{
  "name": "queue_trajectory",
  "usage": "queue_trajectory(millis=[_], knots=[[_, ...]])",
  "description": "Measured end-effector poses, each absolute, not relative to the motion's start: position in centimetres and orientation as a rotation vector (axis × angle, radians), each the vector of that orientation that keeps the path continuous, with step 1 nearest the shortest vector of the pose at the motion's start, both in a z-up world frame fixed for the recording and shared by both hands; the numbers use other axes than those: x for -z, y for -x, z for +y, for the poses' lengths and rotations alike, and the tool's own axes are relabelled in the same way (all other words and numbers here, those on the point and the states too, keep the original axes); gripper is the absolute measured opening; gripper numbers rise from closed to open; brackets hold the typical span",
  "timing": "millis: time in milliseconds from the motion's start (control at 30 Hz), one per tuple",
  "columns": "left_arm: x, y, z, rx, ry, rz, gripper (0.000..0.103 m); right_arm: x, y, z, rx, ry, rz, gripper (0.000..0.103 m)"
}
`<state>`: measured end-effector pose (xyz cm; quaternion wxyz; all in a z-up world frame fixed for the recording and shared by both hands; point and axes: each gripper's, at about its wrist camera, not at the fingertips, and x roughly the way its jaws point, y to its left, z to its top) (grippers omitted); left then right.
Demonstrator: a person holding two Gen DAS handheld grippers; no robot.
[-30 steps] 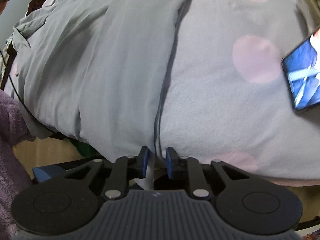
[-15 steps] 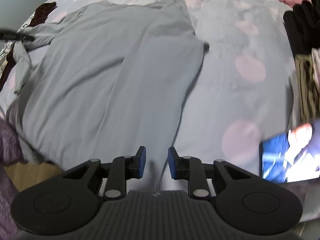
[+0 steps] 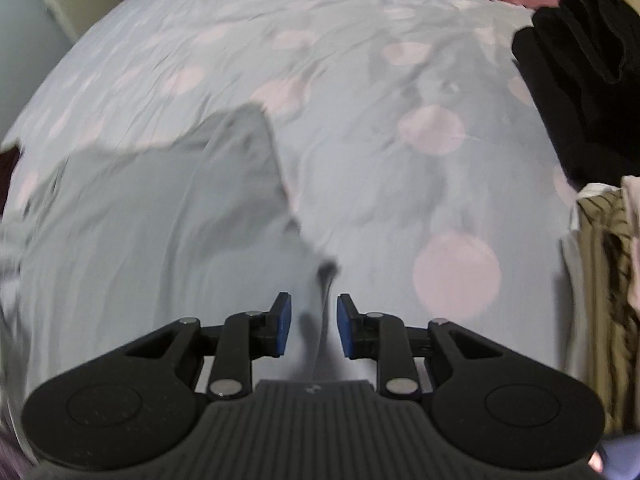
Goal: Fold clothes
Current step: 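Release the shirt and move both grippers back above it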
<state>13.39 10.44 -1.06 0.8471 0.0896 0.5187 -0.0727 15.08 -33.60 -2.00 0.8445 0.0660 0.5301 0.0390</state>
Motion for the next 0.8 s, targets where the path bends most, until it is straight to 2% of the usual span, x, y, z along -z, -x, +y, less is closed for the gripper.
queue_trajectory(millis=[200,267,300,433,667,767,800], knots=[[2.3,-14.8,9.1,0.179,-0.19,1.121,0.031,4.8,-19.1,-34.4,-0.075,-0.244,1.138,0.036],[2.9,-15.3,9.1,0.171,-0.189,1.139,0.031,5.8,-19.5,-34.2,-0.082,-0.276,1.165,0.027],[3.2,-15.4,9.1,0.164,-0.19,1.147,0.031,6.1,-19.6,-34.0,-0.083,-0.286,1.177,0.016],[4.3,-15.9,9.7,0.132,-0.191,1.173,0.031,5.6,-19.3,-33.6,-0.074,-0.251,1.151,0.01],[4.1,-16.3,11.1,0.091,-0.158,1.163,0.031,4.8,-18.7,-34.1,-0.034,-0.234,1.117,0.01],[2.9,-16.1,12.0,0.077,-0.144,1.125,0.031,4.4,-18.5,-34.3,-0.017,-0.226,1.102,0.016],[2.5,-15.9,12.4,0.066,-0.142,1.111,0.031,4.3,-18.4,-34.3,-0.012,-0.224,1.097,0.022]])
